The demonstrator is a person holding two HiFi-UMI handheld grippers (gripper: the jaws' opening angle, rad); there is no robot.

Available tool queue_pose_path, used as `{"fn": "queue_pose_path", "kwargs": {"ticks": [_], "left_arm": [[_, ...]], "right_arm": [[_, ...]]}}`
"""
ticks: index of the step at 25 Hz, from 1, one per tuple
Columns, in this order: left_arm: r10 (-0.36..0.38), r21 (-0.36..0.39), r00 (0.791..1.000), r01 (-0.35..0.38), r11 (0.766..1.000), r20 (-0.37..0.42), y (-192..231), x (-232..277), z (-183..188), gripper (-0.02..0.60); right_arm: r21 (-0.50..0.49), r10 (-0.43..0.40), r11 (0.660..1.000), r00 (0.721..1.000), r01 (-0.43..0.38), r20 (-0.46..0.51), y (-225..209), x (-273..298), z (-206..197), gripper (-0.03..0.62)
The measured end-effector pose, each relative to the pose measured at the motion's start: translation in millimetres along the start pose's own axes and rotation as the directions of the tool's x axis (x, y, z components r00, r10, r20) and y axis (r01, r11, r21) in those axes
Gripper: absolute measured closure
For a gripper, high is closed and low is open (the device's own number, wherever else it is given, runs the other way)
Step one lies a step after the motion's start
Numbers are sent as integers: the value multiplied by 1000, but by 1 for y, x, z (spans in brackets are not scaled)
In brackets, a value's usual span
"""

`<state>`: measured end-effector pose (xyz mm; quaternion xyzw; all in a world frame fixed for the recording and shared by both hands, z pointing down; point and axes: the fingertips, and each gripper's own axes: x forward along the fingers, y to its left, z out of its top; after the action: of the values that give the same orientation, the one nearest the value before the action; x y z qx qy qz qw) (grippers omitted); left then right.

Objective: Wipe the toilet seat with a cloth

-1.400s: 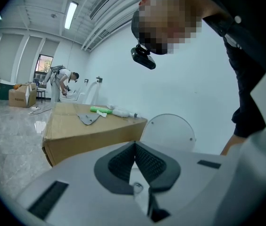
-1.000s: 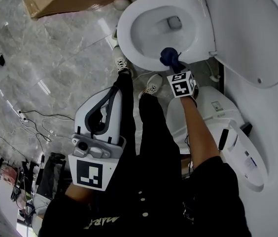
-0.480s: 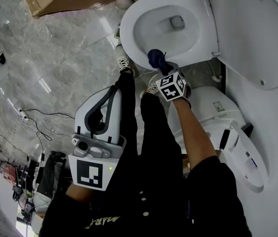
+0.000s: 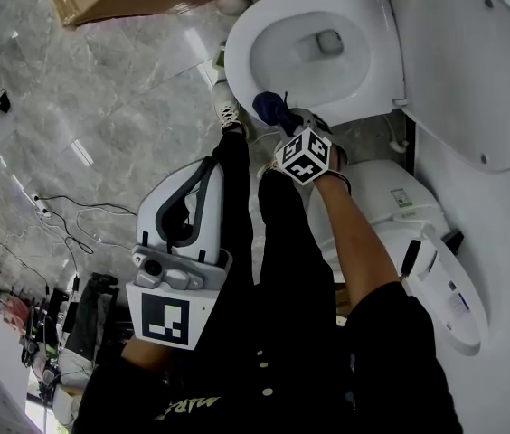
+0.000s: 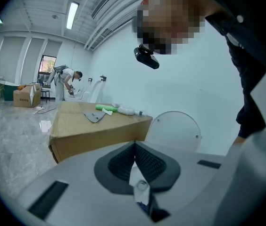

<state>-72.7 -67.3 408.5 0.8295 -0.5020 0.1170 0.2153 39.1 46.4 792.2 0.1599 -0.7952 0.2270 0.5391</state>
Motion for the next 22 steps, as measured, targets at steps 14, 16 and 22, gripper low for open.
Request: {"fn": "queue_pose_path", "kwargs": {"ticks": [14, 16, 22], "left_arm": [[11, -22, 1000, -11, 1000, -20, 19, 7, -7, 572], [16, -23, 1000, -16, 1000, -20, 23, 7, -7, 572], [22, -27, 999, -22, 999, -23, 30, 6, -8, 572]], "right_arm": [[-258, 97, 961, 995, -95, -6, 8, 23, 46, 514], [-273, 106, 956, 994, -105, -8, 7, 25, 52, 514], [-306, 106, 946, 994, -102, -4, 3, 28, 67, 513]]}}
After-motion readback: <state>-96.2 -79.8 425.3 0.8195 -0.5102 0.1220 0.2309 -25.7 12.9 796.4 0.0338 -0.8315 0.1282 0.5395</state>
